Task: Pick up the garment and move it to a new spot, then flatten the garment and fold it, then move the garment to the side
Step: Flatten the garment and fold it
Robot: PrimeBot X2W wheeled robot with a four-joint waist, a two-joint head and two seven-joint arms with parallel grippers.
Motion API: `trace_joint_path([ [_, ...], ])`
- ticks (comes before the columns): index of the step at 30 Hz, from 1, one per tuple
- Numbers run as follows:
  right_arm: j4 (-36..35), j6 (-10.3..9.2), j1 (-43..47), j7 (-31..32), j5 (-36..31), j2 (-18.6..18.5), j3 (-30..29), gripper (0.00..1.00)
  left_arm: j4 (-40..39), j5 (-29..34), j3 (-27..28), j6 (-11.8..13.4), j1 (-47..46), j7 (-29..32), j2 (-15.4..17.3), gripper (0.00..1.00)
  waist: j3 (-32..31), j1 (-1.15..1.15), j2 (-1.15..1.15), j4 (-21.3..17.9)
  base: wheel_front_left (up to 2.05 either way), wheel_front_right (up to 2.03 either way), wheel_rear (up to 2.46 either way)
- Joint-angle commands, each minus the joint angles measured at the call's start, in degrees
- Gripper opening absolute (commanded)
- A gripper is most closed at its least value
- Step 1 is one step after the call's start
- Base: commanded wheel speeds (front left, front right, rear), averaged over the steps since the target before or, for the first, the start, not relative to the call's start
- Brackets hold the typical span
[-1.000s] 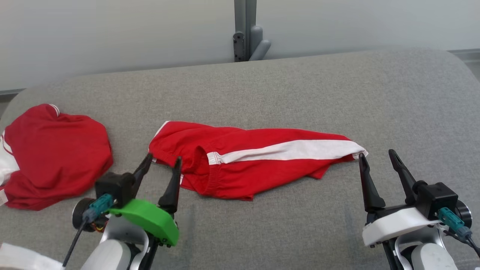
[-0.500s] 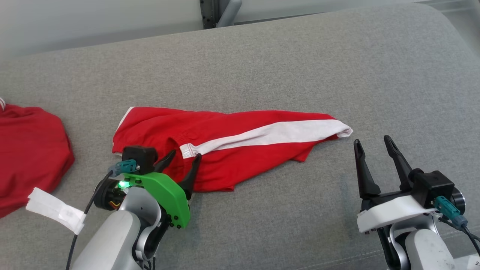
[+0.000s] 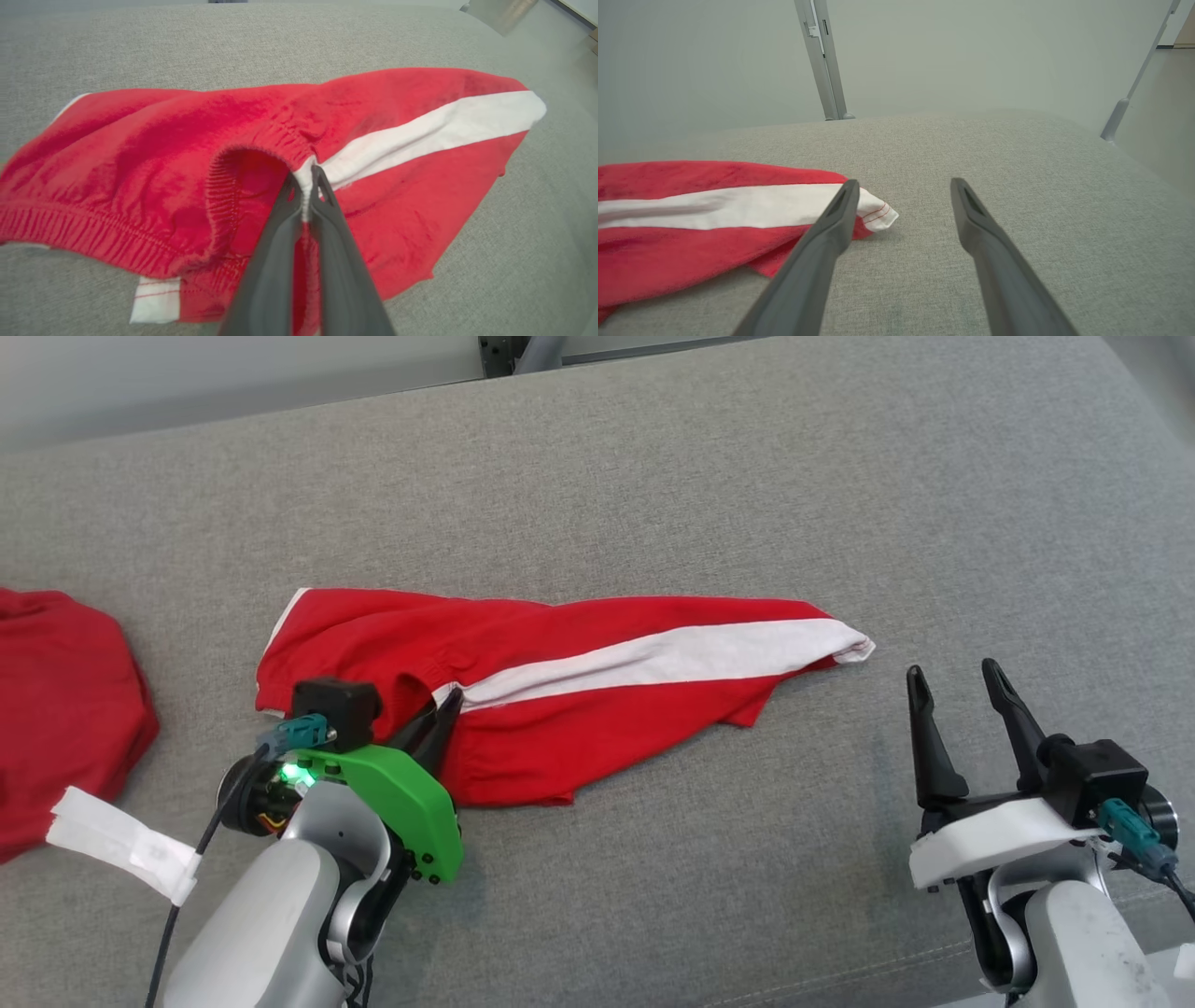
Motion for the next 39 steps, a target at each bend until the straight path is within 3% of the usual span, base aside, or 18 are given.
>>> trace_joint_path([
  [1, 1.0, -0.02, -1.1, -0.2, -0.1, -0.7, -0.1, 1.0, -0.5, 0.4, 0.0, 0.3, -1.3, -0.2, 0.7, 0.0, 0.5, 0.0, 0.0, 0.5, 0.0, 0.0, 0.0],
  [17, 21.7, -0.02, -14.2, -1.4, 0.4, -6.9, 8.1, 1.0, -4.4, 2.4, -2.0, 0.9, -3.4, 0.2, 0.6, 0.0, 4.1, 0.0, 0.0, 5.0, 0.0, 0.0, 0.0],
  [18, 22.4, -0.02, -14.7, -1.6, 0.3, -7.0, 8.6, 0.47, -4.5, 2.5, -2.0, 1.0, -3.5, -0.2, 0.5, 0.0, 4.2, 0.0, 0.0, 5.2, 0.0, 0.0, 0.0],
  [19, 22.9, -0.02, -15.3, -1.8, 0.3, -7.1, 8.8, 0.28, -4.5, 2.5, -2.0, 1.1, -3.4, -0.4, 0.5, 0.0, 4.2, 0.0, 0.0, 5.2, 0.0, 0.0, 0.0],
  [20, 23.2, -0.02, -15.6, -1.9, 0.5, -7.3, 8.9, 0.0, -4.5, 2.6, -2.0, 1.1, -3.3, -0.8, 0.5, 0.0, 4.1, 0.0, 0.0, 5.3, 0.0, 0.0, 0.0],
  [28, 20.3, -0.03, -15.1, -2.9, 0.8, -8.0, 7.5, 0.0, -6.1, 3.9, -1.5, 1.9, -2.7, -4.1, 1.2, 0.0, 2.0, 0.0, 0.0, 5.4, 0.0, 0.0, 0.0],
  [39, -2.5, -0.03, -14.6, -2.2, -3.2, -9.0, 2.3, 0.0, -19.6, 7.7, 1.0, 5.6, -5.6, -4.6, 5.0, 0.0, -4.0, 0.0, 0.0, 5.1, 0.0, 0.0, 0.0],
])
